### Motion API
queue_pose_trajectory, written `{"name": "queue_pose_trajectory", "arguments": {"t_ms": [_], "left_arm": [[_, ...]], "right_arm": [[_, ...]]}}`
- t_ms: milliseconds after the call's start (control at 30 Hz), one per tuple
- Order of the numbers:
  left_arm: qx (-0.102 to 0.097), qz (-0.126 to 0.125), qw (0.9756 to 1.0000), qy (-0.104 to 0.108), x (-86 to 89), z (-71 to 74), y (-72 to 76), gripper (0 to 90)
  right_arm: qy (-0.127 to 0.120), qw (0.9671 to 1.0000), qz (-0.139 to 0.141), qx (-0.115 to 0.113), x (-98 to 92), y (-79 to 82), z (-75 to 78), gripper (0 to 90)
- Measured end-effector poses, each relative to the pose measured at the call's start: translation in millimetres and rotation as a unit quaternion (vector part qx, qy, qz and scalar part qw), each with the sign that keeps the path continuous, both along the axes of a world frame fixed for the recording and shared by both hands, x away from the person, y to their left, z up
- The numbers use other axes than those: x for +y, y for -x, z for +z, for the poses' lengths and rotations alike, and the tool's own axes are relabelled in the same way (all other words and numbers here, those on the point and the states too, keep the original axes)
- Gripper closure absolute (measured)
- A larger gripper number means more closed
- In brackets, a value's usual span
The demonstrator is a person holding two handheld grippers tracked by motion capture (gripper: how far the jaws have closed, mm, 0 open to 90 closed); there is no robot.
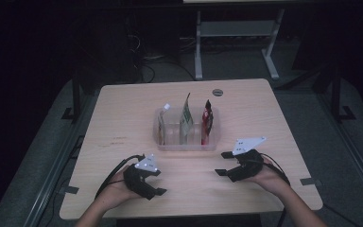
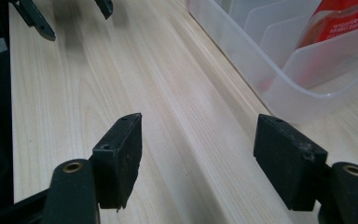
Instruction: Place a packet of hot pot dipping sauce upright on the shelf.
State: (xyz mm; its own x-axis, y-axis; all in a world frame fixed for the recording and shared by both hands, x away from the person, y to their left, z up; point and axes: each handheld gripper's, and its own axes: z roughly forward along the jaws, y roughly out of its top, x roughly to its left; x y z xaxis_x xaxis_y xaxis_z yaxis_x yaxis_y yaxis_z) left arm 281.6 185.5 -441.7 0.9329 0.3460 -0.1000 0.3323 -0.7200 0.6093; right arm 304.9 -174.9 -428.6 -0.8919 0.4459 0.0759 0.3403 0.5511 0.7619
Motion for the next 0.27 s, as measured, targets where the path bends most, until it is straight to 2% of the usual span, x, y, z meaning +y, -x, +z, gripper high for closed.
{"name": "queue_pose_trajectory", "arguments": {"t_ms": [267], "left_arm": [[-0.001, -0.001, 1.0, 0.0, -0.2, -0.2, -0.3, 27.7]], "right_arm": [[-0.001, 1.0, -0.001, 0.0, -0.4, 0.1, 0.1, 32.1]]}}
